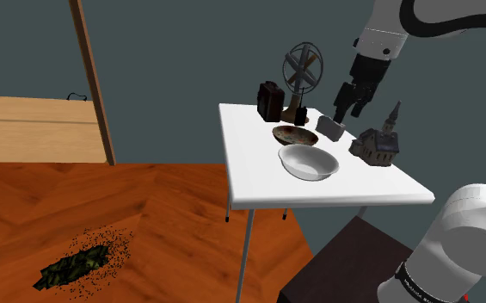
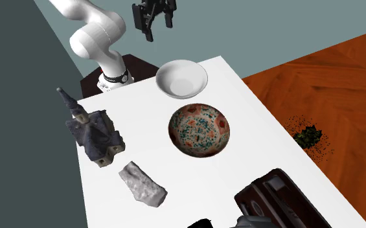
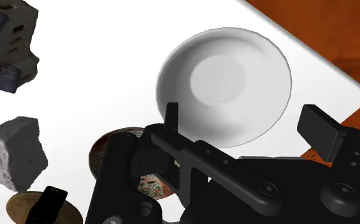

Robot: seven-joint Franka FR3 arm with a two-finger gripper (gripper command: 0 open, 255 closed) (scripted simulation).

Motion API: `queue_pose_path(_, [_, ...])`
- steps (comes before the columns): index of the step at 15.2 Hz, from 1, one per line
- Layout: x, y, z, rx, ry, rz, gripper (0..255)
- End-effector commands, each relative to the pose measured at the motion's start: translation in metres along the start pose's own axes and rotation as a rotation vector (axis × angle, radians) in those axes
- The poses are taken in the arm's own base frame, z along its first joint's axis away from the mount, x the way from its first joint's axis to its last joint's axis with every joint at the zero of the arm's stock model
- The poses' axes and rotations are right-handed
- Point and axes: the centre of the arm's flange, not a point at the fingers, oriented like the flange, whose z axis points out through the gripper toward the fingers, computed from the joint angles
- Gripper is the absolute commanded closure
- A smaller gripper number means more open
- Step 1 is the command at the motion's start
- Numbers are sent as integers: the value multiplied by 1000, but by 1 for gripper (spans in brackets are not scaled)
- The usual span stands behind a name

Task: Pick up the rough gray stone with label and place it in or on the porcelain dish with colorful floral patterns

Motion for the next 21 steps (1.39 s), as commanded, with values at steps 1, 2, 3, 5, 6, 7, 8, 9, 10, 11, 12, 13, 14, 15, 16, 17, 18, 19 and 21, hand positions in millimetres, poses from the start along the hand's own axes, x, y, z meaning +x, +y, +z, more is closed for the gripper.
queue_pose_path(1, [0, 0, 0, 0, 0, 0, 0])
queue_pose_path(2, [8, 10, 4, -3, -6, 4, 0])
queue_pose_path(3, [17, 19, 9, -6, -13, 8, 0])
queue_pose_path(5, [33, 39, 17, -11, -26, 16, 0])
queue_pose_path(6, [41, 49, 22, -14, -32, 20, 0])
queue_pose_path(7, [49, 58, 26, -17, -39, 24, 0])
queue_pose_path(8, [57, 68, 31, -20, -45, 28, 0])
queue_pose_path(9, [65, 78, 35, -23, -52, 32, 0])
queue_pose_path(10, [73, 88, 40, -26, -58, 36, 0])
queue_pose_path(11, [81, 98, 44, -28, -65, 40, 0])
queue_pose_path(12, [88, 108, 49, -31, -71, 45, 0])
queue_pose_path(13, [96, 118, 54, -34, -77, 49, 0])
queue_pose_path(14, [104, 129, 58, -37, -84, 53, 0])
queue_pose_path(15, [111, 139, 63, -40, -90, 57, 0])
queue_pose_path(16, [119, 149, 67, -43, -97, 61, 0])
queue_pose_path(17, [126, 159, 72, -45, -103, 65, 0])
queue_pose_path(18, [133, 170, 77, -48, -110, 69, 0])
queue_pose_path(19, [140, 180, 81, -51, -116, 73, 0])
queue_pose_path(21, [154, 201, 91, -57, -129, 81, 0])
